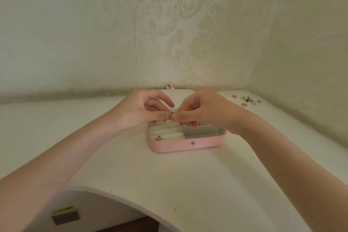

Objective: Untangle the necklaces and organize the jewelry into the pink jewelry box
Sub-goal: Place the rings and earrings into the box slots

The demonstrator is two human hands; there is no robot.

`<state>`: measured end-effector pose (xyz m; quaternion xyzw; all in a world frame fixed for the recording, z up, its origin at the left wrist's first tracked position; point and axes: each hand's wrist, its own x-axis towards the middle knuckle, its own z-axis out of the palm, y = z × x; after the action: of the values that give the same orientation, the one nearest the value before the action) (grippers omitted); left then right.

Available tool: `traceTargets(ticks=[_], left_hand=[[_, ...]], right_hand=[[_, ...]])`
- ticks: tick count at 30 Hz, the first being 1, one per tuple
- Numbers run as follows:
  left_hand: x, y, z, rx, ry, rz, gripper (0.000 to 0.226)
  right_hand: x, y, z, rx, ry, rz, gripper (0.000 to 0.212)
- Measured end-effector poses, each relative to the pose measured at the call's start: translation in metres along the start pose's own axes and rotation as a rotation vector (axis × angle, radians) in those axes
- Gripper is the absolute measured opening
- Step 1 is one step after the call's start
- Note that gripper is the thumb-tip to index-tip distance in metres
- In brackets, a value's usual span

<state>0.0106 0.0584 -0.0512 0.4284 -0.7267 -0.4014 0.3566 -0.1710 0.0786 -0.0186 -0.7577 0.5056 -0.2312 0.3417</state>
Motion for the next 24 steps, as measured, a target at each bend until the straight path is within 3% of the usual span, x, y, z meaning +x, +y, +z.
traceTargets(ticks=[6, 14, 19, 24], left_hand=[[-0.002, -0.002, 0.008, 0.097, -0.011, 0.079, 0.017], [0.002, -0.005, 0.02, 0.28, 0.021, 0.155, 0.011], [0.002, -0.006, 0.022, 0.514, -0.005, 0.208, 0.005], [0.004, 0.001, 0.017, 0.568, -0.089, 0.173, 0.006]], right_hand=[[-0.002, -0.008, 0.001, -0.102, 0.0, 0.063, 0.025], [-0.005, -0.004, 0.003, -0.084, 0.067, 0.152, 0.006], [-0.001, -0.007, 0.009, -0.181, 0.023, 0.225, 0.01], [0.003, -0.012, 0.018, -0.35, 0.011, 0.211, 0.005]])
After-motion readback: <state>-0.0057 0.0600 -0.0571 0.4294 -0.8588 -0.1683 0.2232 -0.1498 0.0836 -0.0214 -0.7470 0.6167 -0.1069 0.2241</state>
